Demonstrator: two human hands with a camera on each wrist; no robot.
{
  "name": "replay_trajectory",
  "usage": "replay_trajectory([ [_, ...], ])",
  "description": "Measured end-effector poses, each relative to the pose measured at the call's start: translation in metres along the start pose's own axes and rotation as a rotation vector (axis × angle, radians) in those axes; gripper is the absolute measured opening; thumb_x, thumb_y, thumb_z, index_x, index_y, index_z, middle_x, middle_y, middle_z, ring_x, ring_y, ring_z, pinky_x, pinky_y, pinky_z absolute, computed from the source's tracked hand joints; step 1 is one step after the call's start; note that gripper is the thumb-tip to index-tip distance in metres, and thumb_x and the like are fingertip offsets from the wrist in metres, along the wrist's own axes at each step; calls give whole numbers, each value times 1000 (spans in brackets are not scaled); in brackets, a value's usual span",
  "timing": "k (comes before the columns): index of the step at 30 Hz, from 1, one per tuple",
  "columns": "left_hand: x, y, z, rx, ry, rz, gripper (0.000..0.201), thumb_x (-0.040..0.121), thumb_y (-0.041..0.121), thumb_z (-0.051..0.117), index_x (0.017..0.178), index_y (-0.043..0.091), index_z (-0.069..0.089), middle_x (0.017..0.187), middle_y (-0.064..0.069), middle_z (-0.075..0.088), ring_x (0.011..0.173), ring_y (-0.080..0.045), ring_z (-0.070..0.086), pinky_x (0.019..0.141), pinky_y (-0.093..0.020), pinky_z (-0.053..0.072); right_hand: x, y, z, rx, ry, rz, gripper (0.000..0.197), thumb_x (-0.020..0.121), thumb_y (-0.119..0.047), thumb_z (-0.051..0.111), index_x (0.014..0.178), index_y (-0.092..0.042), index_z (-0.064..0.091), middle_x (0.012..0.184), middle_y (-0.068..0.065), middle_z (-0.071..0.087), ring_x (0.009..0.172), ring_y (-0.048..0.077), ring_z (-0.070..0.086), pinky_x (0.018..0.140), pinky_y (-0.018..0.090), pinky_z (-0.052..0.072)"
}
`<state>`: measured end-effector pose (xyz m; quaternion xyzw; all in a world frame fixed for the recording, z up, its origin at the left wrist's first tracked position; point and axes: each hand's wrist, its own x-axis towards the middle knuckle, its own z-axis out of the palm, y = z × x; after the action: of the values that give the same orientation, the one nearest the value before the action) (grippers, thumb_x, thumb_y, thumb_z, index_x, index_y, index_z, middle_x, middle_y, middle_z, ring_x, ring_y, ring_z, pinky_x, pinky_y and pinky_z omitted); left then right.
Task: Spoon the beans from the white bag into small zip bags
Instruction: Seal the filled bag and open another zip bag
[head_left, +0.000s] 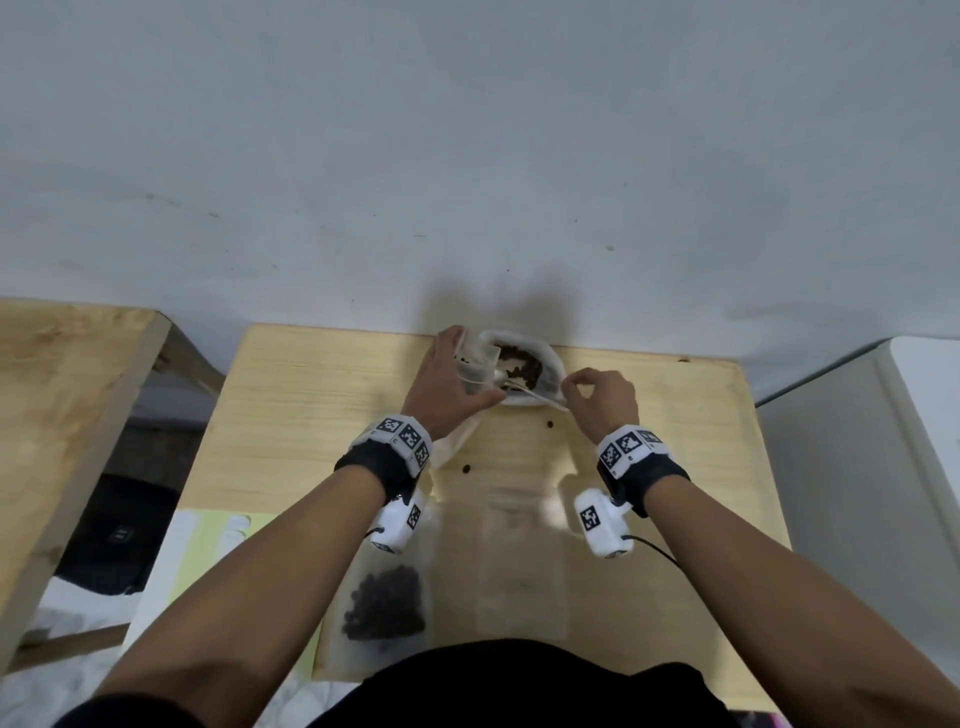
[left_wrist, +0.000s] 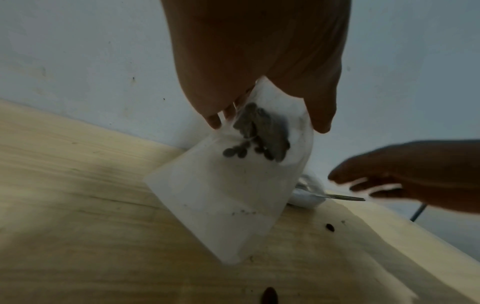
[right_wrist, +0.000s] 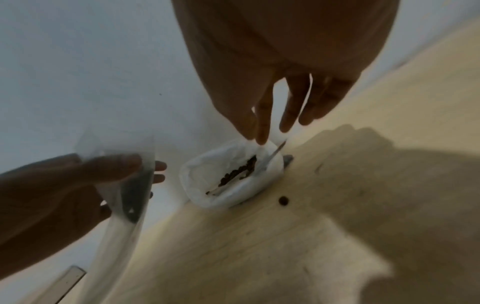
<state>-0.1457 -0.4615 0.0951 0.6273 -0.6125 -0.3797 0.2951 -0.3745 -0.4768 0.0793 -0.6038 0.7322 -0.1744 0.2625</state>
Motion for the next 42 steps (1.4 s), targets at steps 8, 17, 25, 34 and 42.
replay_trajectory([
  [8, -8, 20, 13, 96, -15, 112, 98, 71, 36, 85, 147, 10, 29, 149, -7, 37, 135, -22, 38, 112, -44, 37, -3, -63, -23, 403, -262, -107, 27, 86, -43, 69, 100, -21, 75, 88, -6, 75, 83, 12, 72, 82, 33, 58],
  [17, 0, 17, -8, -84, -72, 126, 81, 72, 33, 87, 138, 19, 44, 132, 0, 54, 119, -16, 52, 94, -24, 46, -5, -79, -32, 196, -79, -340, 14, 84, -15, 66, 86, -21, 78, 77, -9, 73, 78, 5, 68, 70, 9, 49],
  [25, 12, 27, -26, -240, 19, 177, 9, 84, 19, 77, 90, 12, 76, 85, 1, 75, 81, -10, 70, 80, -27, 56, -8, -81, -44, 209, -101, -427, 12, 87, -19, 67, 90, -22, 79, 82, -10, 75, 80, 4, 68, 80, 19, 54],
  [34, 16, 32, -28, -523, 146, 91, 2, 86, 11, 75, 85, 12, 76, 78, -10, 73, 75, -20, 69, 79, -38, 60, -11, -63, -47, 351, -39, -377, 13, 90, -32, 68, 99, -24, 74, 93, -9, 74, 84, 3, 65, 73, 6, 46],
  [42, 11, 29, -32, -617, 122, 62, 6, 89, 9, 72, 90, 3, 74, 78, -13, 72, 73, -19, 69, 78, -37, 59, -10, -61, -46, 373, 35, -380, 8, 88, -23, 72, 89, -15, 74, 80, -2, 73, 73, 10, 65, 68, 7, 48],
])
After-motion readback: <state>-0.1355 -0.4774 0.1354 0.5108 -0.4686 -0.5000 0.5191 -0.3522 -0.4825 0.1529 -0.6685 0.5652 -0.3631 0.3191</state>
